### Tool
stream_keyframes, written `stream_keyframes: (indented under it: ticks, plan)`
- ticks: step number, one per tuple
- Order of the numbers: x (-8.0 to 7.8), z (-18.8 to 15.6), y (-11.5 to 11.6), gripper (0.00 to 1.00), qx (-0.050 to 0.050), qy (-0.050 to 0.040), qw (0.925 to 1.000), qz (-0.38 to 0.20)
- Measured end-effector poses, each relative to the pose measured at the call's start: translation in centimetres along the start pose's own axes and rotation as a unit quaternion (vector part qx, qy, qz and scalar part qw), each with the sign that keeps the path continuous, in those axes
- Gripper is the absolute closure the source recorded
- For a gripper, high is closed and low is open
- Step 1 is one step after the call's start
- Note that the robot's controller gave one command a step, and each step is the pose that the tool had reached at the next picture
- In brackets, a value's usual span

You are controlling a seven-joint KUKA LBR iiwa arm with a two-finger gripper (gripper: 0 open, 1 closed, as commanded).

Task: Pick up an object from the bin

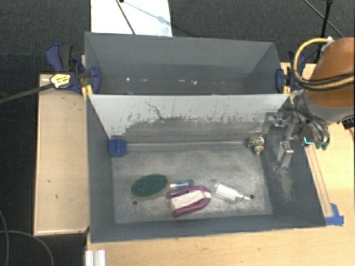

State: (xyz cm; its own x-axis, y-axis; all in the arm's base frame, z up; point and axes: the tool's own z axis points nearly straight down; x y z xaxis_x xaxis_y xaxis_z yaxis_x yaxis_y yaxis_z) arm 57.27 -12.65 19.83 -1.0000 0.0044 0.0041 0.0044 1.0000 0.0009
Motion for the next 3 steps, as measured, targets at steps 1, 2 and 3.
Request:
stream_keyframes:
  ticks: [1, 2, 3]
  plan:
    - [2.2, -2.6, 4.7, 0.00, 0.000, -0.0034, 0.9973, -0.074]
    - [1.5, -0.3, 5.7, 0.00, 0.000, -0.0013, 0.9882, -0.153]
    - [4.9, 9.6, 8.2, 0.00, -0.001, 0.0007, 0.9750, -0.222]
